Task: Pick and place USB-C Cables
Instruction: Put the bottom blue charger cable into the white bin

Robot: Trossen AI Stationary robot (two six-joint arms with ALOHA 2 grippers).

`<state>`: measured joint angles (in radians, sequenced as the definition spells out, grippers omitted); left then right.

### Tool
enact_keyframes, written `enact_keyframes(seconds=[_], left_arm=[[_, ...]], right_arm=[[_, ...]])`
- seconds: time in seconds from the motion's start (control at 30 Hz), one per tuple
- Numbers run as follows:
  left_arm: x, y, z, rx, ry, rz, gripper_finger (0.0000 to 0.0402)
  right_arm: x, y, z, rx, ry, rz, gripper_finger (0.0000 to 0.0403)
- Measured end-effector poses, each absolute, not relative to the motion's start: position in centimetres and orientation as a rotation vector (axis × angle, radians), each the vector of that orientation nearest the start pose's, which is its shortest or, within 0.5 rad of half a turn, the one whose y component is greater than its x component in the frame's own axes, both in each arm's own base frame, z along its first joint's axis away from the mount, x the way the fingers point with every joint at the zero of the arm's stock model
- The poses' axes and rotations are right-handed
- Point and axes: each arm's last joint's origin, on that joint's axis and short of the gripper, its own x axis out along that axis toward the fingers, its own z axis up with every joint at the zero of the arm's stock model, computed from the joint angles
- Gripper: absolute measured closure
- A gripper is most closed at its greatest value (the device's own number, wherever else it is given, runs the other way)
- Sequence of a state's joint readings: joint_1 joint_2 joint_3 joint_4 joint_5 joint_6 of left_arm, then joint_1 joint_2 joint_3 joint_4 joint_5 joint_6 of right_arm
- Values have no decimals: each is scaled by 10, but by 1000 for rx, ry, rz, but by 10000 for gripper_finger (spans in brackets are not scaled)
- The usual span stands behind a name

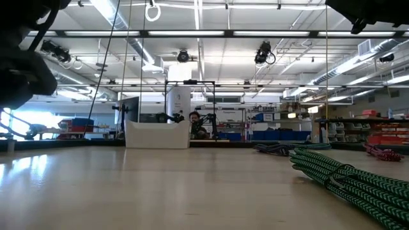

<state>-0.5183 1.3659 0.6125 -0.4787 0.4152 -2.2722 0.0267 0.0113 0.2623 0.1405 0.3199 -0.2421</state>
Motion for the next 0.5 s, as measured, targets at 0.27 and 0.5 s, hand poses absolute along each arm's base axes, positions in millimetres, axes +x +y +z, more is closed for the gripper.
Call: enact_keyframes(seconds=[0.27,0.5], left_arm=[[173,-116,119,-1625,1535,985,217],[175,-103,114,-1487,1500,812,289]], right_arm=[[67,-7,262,-170,-351,-335,389],[67,-7,262,-170,-350,-335,389]])
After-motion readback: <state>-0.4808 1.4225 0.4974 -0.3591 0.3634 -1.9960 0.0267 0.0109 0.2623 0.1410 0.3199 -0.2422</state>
